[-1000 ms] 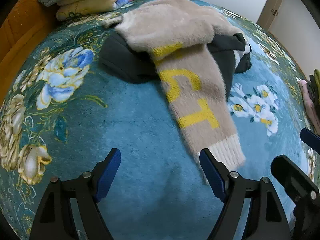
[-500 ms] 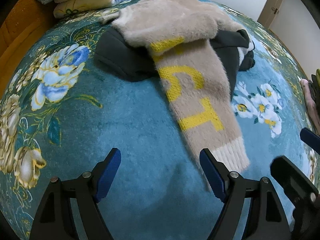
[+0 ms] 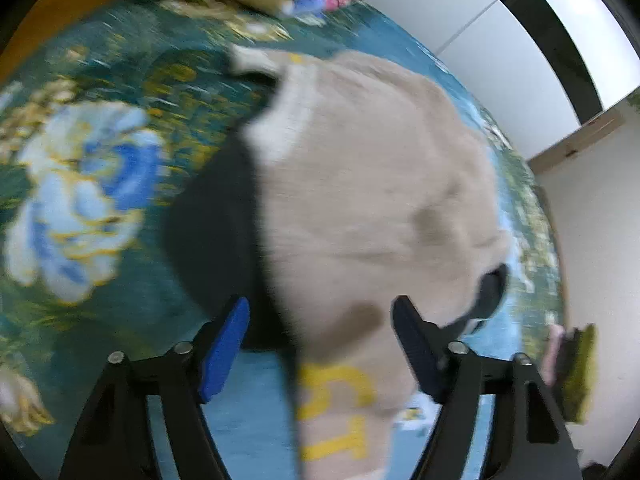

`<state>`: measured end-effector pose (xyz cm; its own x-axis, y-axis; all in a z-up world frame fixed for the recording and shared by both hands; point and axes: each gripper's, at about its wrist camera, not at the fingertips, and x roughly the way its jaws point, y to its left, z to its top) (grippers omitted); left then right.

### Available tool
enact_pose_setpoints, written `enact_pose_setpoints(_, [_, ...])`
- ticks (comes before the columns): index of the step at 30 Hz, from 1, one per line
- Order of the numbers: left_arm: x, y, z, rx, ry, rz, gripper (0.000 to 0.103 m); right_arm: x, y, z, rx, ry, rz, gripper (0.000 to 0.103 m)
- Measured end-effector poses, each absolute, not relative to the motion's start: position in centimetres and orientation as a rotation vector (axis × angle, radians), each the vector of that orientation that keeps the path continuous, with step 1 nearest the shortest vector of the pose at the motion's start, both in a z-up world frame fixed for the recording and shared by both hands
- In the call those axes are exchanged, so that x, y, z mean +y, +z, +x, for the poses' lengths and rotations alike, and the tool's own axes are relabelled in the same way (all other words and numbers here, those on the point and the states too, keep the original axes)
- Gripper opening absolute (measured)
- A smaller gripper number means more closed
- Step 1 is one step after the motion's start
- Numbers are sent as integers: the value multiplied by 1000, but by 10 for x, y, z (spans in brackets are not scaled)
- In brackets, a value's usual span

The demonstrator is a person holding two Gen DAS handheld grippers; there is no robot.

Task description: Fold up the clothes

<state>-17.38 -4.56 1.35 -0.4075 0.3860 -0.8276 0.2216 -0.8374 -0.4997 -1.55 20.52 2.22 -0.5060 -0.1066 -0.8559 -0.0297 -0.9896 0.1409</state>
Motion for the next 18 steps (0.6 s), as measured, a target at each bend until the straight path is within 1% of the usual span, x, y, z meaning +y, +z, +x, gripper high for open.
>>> enact_pose_setpoints(2, [-40,5,-186,-902,2365,-1698,72,213,24,-15,-237,-2697,1534,103])
enact_pose_setpoints(3, [-40,0,-190,-942,2356,-1722,68,217,25,-14,-248,-2709,1526,103])
enact_pose_setpoints(4, [-42,-2,-191,-998,2359,-1725,60,221,26,-12,-264,-2718,1515,103])
enact_pose_setpoints(5, [-43,-2,-191,-1044,2372,-1725,46,226,27,-11,-274,-2728,1506,103])
enact_pose_setpoints(6, [-44,2,-192,-1044,2411,-1733,35,230,28,-9,-285,-2736,1502,103])
enact_pose_setpoints(7, [-42,8,-193,-1013,2445,-1731,18,235,28,-7,-304,-2743,1503,103])
enact_pose_setpoints(8, [-40,14,-194,-988,2455,-1714,15,240,29,-6,-323,-2749,1505,103])
enact_pose_setpoints(9, [-36,22,-195,-947,2478,-1691,15,245,29,-5,-346,-2755,1505,103])
enact_pose_setpoints(11, [-24,50,-192,-797,2559,-1604,13,256,31,-3,-410,-2768,1495,103])
enact_pose_setpoints(14, [-4,105,-176,-584,2649,-1407,13,272,38,2,-479,-2794,1462,103])
enact_pose_setpoints(18, [27,166,-145,-457,2633,-1199,11,291,48,9,-570,-2822,1402,103])
